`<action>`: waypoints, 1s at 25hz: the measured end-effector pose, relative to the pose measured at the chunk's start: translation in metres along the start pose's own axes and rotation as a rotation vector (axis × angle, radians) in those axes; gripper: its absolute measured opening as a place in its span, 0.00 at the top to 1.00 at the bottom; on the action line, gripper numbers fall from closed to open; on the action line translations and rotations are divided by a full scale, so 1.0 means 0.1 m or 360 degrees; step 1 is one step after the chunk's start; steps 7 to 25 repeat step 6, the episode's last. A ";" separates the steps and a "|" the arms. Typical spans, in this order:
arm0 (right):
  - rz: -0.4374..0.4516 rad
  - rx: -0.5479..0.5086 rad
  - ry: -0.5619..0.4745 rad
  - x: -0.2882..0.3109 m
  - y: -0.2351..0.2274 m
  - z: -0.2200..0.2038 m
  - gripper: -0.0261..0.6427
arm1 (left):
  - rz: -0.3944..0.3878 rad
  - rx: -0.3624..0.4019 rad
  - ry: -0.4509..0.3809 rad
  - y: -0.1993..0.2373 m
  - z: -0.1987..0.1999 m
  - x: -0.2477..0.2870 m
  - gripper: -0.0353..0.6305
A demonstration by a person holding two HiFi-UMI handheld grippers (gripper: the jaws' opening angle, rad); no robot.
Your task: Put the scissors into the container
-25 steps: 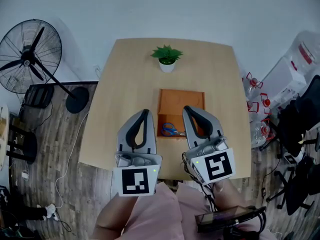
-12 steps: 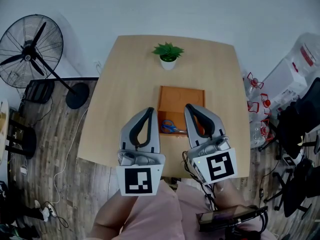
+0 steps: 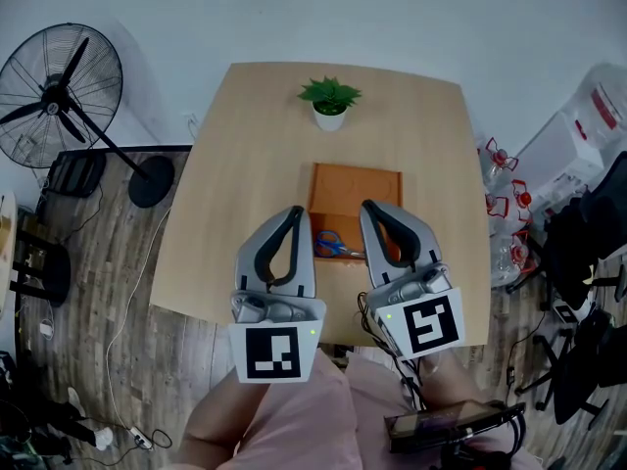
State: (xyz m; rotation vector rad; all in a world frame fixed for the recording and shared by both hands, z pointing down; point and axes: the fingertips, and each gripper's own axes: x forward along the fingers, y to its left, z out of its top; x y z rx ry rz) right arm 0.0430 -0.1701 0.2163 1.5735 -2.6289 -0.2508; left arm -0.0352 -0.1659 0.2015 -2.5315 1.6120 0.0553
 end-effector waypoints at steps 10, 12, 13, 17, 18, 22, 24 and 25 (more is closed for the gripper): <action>-0.0006 0.0014 -0.0009 -0.01 0.00 -0.03 0.96 | 0.0005 -0.0006 0.0020 -0.01 -0.05 -0.01 0.94; -0.0006 0.0014 -0.0009 -0.01 0.00 -0.03 0.96 | 0.0005 -0.0006 0.0020 -0.01 -0.05 -0.01 0.94; -0.0006 0.0014 -0.0009 -0.01 0.00 -0.03 0.96 | 0.0005 -0.0006 0.0020 -0.01 -0.05 -0.01 0.94; -0.0006 0.0014 -0.0009 -0.01 0.00 -0.03 0.96 | 0.0005 -0.0006 0.0020 -0.01 -0.05 -0.01 0.94; -0.0006 0.0014 -0.0009 -0.01 0.00 -0.03 0.96 | 0.0005 -0.0006 0.0020 -0.01 -0.05 -0.01 0.94; -0.0006 0.0014 -0.0009 -0.01 0.00 -0.03 0.96 | 0.0005 -0.0006 0.0020 -0.01 -0.05 -0.01 0.94; -0.0006 0.0014 -0.0009 -0.01 0.00 -0.03 0.96 | 0.0005 -0.0006 0.0020 -0.01 -0.05 -0.01 0.94; -0.0006 0.0014 -0.0009 -0.01 0.00 -0.03 0.96 | 0.0005 -0.0006 0.0020 -0.01 -0.05 -0.01 0.94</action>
